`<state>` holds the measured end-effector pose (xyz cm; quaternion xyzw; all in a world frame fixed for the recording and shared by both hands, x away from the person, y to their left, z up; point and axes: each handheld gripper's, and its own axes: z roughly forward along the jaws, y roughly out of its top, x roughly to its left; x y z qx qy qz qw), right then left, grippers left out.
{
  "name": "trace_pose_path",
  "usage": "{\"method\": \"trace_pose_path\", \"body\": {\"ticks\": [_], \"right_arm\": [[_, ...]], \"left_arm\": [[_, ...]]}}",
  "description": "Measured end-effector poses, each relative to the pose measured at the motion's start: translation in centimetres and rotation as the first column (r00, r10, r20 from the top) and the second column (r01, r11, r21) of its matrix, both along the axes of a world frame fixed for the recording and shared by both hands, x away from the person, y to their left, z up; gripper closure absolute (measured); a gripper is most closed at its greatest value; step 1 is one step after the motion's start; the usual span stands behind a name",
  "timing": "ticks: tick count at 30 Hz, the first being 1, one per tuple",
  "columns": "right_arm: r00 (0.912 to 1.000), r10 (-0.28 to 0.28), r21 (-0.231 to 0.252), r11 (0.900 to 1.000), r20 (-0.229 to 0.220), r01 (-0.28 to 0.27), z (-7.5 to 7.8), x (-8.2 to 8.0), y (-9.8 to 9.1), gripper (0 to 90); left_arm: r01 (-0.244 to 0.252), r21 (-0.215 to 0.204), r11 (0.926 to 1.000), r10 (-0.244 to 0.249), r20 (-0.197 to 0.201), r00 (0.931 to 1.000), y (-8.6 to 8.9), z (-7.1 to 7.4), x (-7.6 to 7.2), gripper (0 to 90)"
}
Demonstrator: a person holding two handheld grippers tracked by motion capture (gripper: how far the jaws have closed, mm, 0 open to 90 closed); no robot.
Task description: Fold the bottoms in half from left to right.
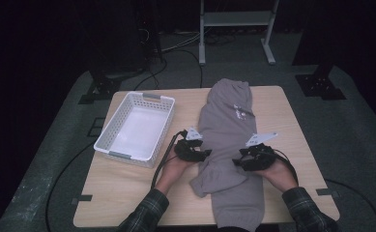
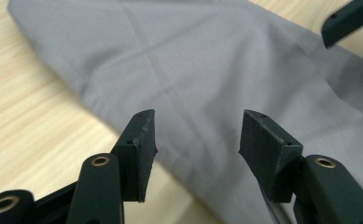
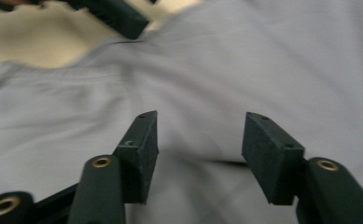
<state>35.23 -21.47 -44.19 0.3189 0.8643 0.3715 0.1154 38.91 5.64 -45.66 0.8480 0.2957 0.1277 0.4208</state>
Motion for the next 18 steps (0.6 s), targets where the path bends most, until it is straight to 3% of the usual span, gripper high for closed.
{"method": "trace_pose_path", "body": {"ticks": [5,8,15,18], "right_arm": [[0.9972,0.075,0.004,0.9972,0.006,-0.075,-0.1,-1.3,2.0,54.8],[0.9956,0.094,0.015,0.9955,0.003,-0.094,-0.3,-0.8,3.2,58.3],[0.9931,0.117,0.008,0.9932,-0.014,-0.116,-1.2,0.6,5.1,64.8],[0.9917,0.125,0.05,0.9911,-0.03,-0.124,-1.4,1.0,5.5,64.1]], "left_arm": [[0.007,-0.024,0.9997,-0.008,-0.014,0.9999,1.7,-0.1,-2.6,43.6],[0.021,0.002,0.9998,-0.021,-0.006,0.9998,2.6,-0.1,-4.1,42.8],[0.026,0.018,0.9995,-0.025,-0.017,0.9995,5.4,-0.5,-6.8,41.7],[0.033,0.034,0.9989,-0.032,-0.018,0.9993,6.6,-0.7,-7.8,39.6]]}}
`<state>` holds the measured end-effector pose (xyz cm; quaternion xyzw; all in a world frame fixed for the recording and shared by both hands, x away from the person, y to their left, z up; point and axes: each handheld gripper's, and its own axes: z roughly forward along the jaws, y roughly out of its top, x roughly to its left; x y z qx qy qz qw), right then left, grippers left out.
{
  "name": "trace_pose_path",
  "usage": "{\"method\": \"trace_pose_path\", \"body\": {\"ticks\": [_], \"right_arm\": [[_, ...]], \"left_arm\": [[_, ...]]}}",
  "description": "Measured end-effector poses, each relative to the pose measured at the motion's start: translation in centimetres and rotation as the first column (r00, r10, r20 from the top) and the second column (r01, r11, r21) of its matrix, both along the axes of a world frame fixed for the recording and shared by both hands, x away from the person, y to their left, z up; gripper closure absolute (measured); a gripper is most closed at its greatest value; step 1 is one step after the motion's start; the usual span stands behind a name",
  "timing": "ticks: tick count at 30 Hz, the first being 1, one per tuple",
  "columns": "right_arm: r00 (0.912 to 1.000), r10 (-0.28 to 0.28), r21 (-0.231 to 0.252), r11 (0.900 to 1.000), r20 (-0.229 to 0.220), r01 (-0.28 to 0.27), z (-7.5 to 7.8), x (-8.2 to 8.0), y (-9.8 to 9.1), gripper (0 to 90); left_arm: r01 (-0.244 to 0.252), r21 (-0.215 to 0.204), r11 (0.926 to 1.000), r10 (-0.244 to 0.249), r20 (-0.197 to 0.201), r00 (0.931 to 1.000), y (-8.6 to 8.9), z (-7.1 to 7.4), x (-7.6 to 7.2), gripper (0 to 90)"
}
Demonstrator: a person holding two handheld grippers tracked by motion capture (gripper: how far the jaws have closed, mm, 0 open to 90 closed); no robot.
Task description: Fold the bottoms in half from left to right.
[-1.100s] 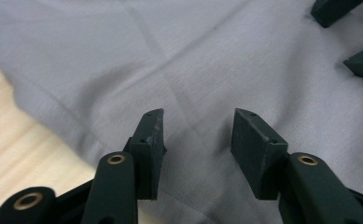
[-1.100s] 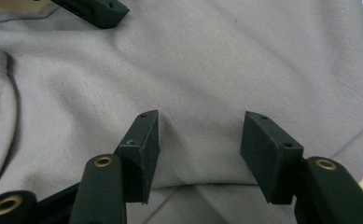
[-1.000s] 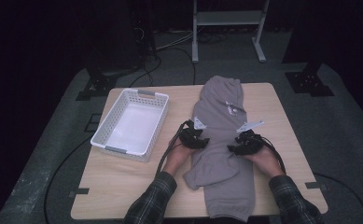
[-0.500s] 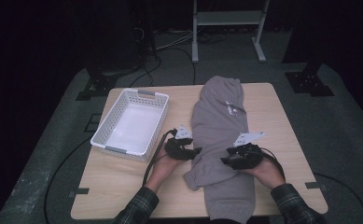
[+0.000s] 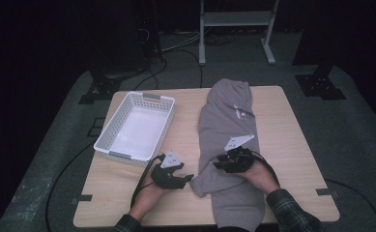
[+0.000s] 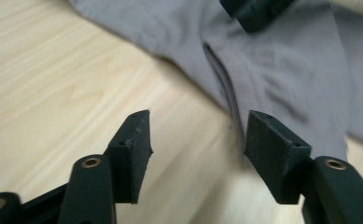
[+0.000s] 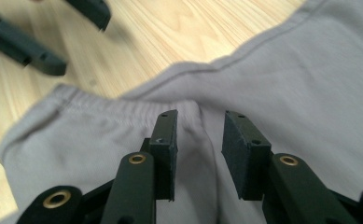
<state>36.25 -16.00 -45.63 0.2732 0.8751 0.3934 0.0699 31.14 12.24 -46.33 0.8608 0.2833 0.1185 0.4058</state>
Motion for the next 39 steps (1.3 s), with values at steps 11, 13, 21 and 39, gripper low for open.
{"method": "trace_pose_path", "body": {"ticks": [11,13,21,39], "right_arm": [[0.9965,0.057,-0.043,0.9973,-0.061,-0.059,-1.0,0.9,2.8,58.5],[0.9967,0.055,-0.056,0.9967,-0.059,-0.058,-1.1,0.8,3.0,59.4],[0.998,0.044,-0.036,0.9983,-0.046,-0.046,-0.6,0.7,2.2,81.2],[0.9964,0.075,0.046,0.996,0.04,-0.076,4.1,-5.3,-5.2,85.5]], "left_arm": [[-0.008,0.003,1.0,0.008,-0.012,0.9999,2.8,-0.4,-1.1,32.7],[-0.002,0.016,0.9999,0.002,-0.016,0.9999,2.7,-0.5,-1.0,31.2],[0.003,0.061,0.9982,-0.001,-0.032,0.9995,2.8,-1.2,-0.9,28.8],[0.018,0.088,0.996,-0.017,-0.01,0.9998,2.7,-1.6,-1.1,17.9]]}}
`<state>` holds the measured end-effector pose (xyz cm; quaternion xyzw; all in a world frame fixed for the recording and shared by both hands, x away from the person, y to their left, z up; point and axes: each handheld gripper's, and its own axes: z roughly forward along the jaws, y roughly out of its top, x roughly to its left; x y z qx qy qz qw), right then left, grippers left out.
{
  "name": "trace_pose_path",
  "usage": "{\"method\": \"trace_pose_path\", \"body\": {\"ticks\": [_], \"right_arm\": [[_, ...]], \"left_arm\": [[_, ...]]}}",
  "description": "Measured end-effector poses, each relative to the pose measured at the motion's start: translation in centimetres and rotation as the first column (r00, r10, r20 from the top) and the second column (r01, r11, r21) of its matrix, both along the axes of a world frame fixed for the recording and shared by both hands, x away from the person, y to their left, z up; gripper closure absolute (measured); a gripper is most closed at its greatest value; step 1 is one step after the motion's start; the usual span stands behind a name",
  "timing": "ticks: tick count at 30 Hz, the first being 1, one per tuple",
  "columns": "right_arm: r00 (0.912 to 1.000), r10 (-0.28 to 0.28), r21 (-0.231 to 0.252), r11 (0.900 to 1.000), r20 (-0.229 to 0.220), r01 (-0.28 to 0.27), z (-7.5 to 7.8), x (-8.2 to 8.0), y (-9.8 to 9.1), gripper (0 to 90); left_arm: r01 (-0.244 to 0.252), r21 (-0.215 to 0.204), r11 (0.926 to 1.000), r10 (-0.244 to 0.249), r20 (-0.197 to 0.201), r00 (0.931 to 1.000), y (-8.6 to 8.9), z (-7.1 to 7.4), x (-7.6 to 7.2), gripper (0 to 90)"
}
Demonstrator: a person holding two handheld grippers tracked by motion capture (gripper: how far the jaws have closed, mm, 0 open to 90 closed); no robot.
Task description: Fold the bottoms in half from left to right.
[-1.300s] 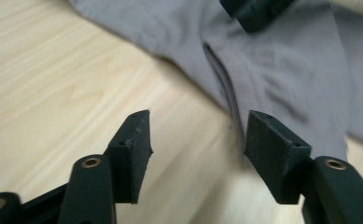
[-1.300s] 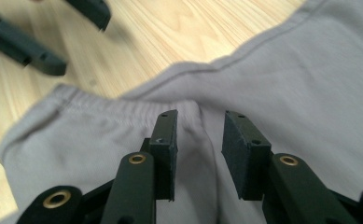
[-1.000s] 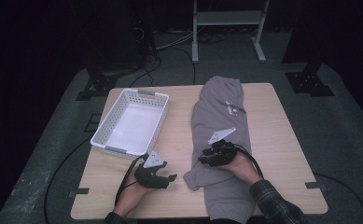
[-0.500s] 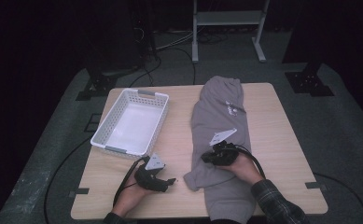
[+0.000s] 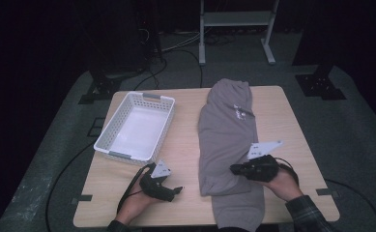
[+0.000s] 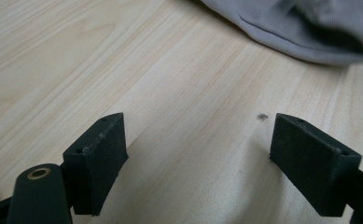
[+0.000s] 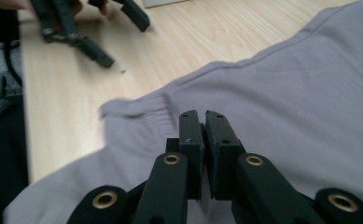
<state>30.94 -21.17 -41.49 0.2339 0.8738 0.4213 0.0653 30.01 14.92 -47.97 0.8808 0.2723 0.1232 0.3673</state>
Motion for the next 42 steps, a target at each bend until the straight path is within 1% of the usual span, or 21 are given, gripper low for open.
{"method": "trace_pose_path", "body": {"ticks": [3,6,9,13,15,18,20,22,24,26,27,28,29,31,33,35,37,38,39,41,42], "right_arm": [[0.9998,-0.014,0.025,0.9996,0.016,0.014,0.8,-2.1,-2.0,85.5],[0.9992,-0.018,0.044,0.9989,0.036,0.016,1.6,-4.1,-3.5,85.6],[0.9984,-0.012,0.041,0.9991,0.055,0.01,2.1,-6.0,-4.4,85.6],[0.998,-0.002,0.037,0.9993,0.063,0.0,2.7,-8.5,-5.4,85.6],[0.9987,0.005,0.023,0.9997,0.051,-0.006,2.6,-9.4,-5.7,85.5],[0.9996,0.028,-0.002,0.9996,-0.001,-0.028,1.3,-10.2,-5.8,84.7],[0.9985,0.036,-0.017,0.9992,-0.041,-0.037,0.0,-10.2,-5.7,83.0],[0.9963,0.049,-0.015,0.9986,-0.071,-0.05,-1.0,-10.0,-5.6,73.6],[0.9966,0.039,-0.003,0.9992,-0.073,-0.039,-1.2,-9.7,-5.7,69.5],[0.9986,0.014,0.02,0.9997,-0.05,-0.013,-1.1,-9.0,-5.9,61.6],[0.9989,0.011,0.029,0.9995,-0.046,-0.009,-1.1,-8.8,-6.0,61.4],[0.9991,-0.002,0.047,0.9989,-0.042,0.004,-1.0,-8.3,-6.1,61.3],[0.9993,-0.016,0.048,0.9987,-0.033,0.017,-0.9,-8.0,-6.1,61.0],[0.9992,-0.017,0.047,0.9987,-0.037,0.019,-1.0,-7.3,-5.9,59.7],[0.9976,-0.003,0.047,0.9989,-0.069,0.006,-1.4,-6.4,-5.5,57.3],[0.9954,0.014,0.037,0.9993,-0.095,-0.01,-2.1,-5.6,-4.9,55.1],[0.992,0.03,0.023,0.9994,-0.123,-0.027,-2.7,-4.9,-4.2,54.4],[0.9889,0.039,0.015,0.9992,-0.144,-0.037,-3.2,-4.5,-3.8,54.4],[0.9879,0.041,0.008,0.9992,-0.15,-0.04,-3.4,-4.2,-3.5,53.3],[0.9828,0.039,-0.019,0.9989,-0.18,-0.043,-4.1,-3.4,-2.8,51.0],[0.9795,0.036,-0.03,0.9986,-0.198,-0.043,-4.4,-3.1,-2.5,50.2]], "left_arm": [[-0.002,0.0,1.0,0.002,0.0,1.0,0.0,0.0,0.0,17.7],[-0.002,0.0,1.0,0.002,0.002,1.0,0.0,0.0,0.0,17.7],[-0.005,-0.001,1.0,0.005,0.002,1.0,0.0,0.0,0.0,17.7],[-0.009,-0.003,1.0,0.009,0.001,1.0,0.1,0.0,0.0,17.6],[-0.008,-0.004,1.0,0.008,0.0,1.0,0.1,0.0,0.0,17.6],[-0.008,-0.004,1.0,0.008,0.001,1.0,0.1,0.0,0.0,17.3],[-0.007,0.0,1.0,0.007,0.001,1.0,0.0,0.0,0.0,17.0],[-0.005,0.004,1.0,0.005,-0.003,1.0,0.0,0.0,0.0,16.1],[-0.004,0.009,1.0,0.004,-0.008,1.0,-0.2,0.0,-0.1,14.3],[0.0,0.008,1.0,0.0,-0.014,0.9999,-0.5,0.1,-0.1,14.1],[0.008,0.002,1.0,-0.008,-0.024,0.9997,-0.7,0.1,0.0,13.7],[0.01,-0.01,0.9999,-0.01,-0.023,0.9997,-1.0,0.2,-0.1,13.7],[0.016,-0.023,0.9996,-0.017,-0.021,0.9996,-1.2,0.3,-0.2,14.0],[0.044,-0.046,0.9979,-0.045,-0.018,0.9988,-1.9,0.7,-0.4,14.9],[0.072,-0.08,0.9942,-0.074,-0.019,0.9971,-2.9,1.0,-0.7,16.1],[0.106,-0.094,0.9899,-0.108,-0.014,0.994,-3.9,1.2,-1.0,17.1],[0.146,-0.084,0.9858,-0.147,-0.009,0.9891,-4.9,1.2,-1.2,17.2],[0.156,-0.083,0.9842,-0.158,-0.009,0.9875,-5.3,1.2,-1.3,17.2],[0.177,-0.071,0.9817,-0.178,-0.008,0.984,-5.9,1.2,-1.4,17.2],[0.2,-0.07,0.9774,-0.2,-0.005,0.9797,-6.6,1.1,-1.5,20.4],[0.205,-0.07,0.9762,-0.206,-0.011,0.9784,-7.0,1.0,-1.6,20.7]]}}
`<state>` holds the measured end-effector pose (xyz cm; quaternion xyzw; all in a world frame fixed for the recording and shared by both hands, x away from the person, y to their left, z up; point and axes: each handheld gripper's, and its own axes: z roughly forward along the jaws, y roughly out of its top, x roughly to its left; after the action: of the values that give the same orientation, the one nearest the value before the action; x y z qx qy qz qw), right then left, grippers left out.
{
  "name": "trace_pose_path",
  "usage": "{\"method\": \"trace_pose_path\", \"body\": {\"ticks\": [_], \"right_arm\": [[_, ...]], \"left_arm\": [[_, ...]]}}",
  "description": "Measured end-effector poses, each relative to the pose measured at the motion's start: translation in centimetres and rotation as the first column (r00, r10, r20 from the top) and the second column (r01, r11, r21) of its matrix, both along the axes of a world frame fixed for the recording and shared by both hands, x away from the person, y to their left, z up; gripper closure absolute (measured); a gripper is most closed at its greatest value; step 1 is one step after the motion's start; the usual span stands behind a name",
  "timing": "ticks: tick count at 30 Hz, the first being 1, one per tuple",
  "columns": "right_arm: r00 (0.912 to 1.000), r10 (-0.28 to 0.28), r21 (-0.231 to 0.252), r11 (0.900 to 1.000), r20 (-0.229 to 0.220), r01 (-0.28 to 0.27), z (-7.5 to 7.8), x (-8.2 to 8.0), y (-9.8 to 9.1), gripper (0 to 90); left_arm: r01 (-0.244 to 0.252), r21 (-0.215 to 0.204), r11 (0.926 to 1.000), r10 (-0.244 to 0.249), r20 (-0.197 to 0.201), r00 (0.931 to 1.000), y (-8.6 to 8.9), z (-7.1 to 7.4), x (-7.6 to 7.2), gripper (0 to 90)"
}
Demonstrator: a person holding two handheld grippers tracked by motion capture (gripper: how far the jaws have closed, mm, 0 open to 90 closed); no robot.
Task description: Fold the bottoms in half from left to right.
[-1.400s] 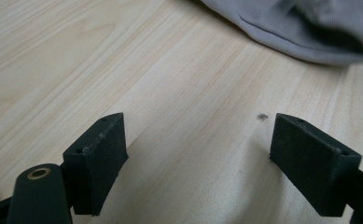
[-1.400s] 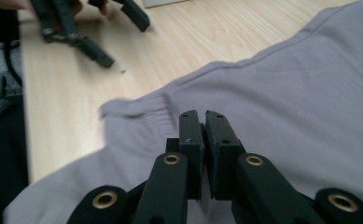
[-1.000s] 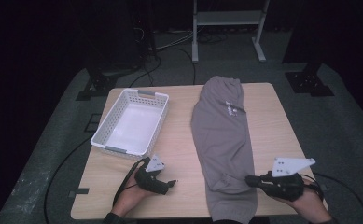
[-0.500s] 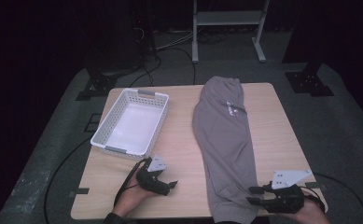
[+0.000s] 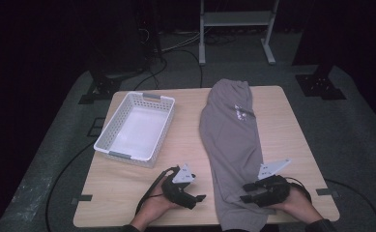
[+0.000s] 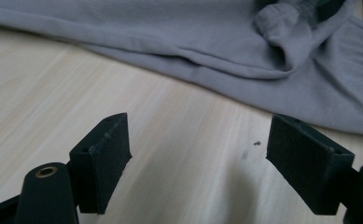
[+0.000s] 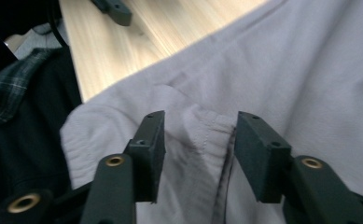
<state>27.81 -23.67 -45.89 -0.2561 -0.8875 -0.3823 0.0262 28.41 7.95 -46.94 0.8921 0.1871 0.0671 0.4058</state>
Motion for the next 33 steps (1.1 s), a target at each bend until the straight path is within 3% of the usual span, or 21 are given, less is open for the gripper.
{"method": "trace_pose_path", "body": {"ticks": [2,4,8,10,12,14,17,19,23,24,26,29,33], "right_arm": [[0.9996,0.012,-0.019,0.9998,-0.026,-0.012,-0.5,0.3,0.6,56.2],[0.999,0.034,-0.026,0.9991,-0.029,-0.035,-0.7,0.1,1.2,69.3],[0.9979,0.064,0.006,0.9979,-0.01,-0.064,0.1,-0.5,1.9,71.3],[0.9942,0.105,0.038,0.9938,-0.021,-0.104,0.6,-1.1,2.5,70.7],[0.9854,0.168,0.066,0.9839,-0.027,-0.166,1.0,-2.1,3.2,66.1],[0.9683,0.245,0.11,0.965,-0.05,-0.238,1.4,-3.1,3.7,64.0],[0.9506,0.308,0.158,0.9415,-0.043,-0.297,2.2,-4.1,3.9,62.3],[0.9525,0.304,0.171,0.9397,-0.019,-0.296,2.7,-4.3,3.7,61.0],[0.9809,0.184,0.173,0.9659,0.062,-0.192,3.6,-3.2,2.1,58.6],[0.9869,0.133,0.163,0.9757,0.092,-0.146,3.6,-2.7,1.6,58.0],[0.9914,0.027,0.137,0.9895,0.128,-0.045,3.5,-1.5,0.6,57.9],[0.9767,-0.13,0.102,0.9882,0.171,0.114,3.0,0.4,-0.9,57.9],[0.9395,-0.26,0.053,0.9656,0.223,0.254,2.5,2.8,-2.2,57.7]], "left_arm": [[0.018,0.005,0.9998,-0.018,-0.002,0.9998,-0.5,-0.1,-0.1,21.8],[0.025,0.01,0.9996,-0.025,-0.004,0.9997,-0.7,-0.1,-0.1,22.6],[0.036,0.004,0.9993,-0.036,-0.005,0.9993,-0.8,0.1,-0.3,23.0],[0.037,-0.004,0.9993,-0.037,-0.007,0.9993,-0.9,0.1,-0.4,22.9],[0.036,-0.005,0.9993,-0.036,-0.01,0.9993,-0.9,0.1,-0.5,23.0],[0.035,-0.005,0.9994,-0.035,-0.011,0.9993,-0.8,0.1,-0.5,23.0],[0.035,-0.004,0.9994,-0.035,-0.014,0.9993,-0.7,0.1,-0.4,23.2],[0.038,-0.006,0.9993,-0.038,-0.015,0.9992,-0.7,0.2,-0.4,23.3],[0.041,-0.014,0.9991,-0.041,-0.014,0.9991,-1.0,0.2,-0.4,24.4],[0.04,-0.013,0.9991,-0.04,-0.014,0.9991,-1.1,0.1,-0.4,24.7],[0.038,-0.014,0.9992,-0.038,-0.009,0.9992,-1.3,0.1,-0.4,26.0],[0.038,-0.022,0.999,-0.038,-0.002,0.9993,-1.7,0.2,-0.3,28.7],[0.042,-0.037,0.9985,-0.041,0.014,0.9991,-2.8,0.5,0.0,30.0]]}}
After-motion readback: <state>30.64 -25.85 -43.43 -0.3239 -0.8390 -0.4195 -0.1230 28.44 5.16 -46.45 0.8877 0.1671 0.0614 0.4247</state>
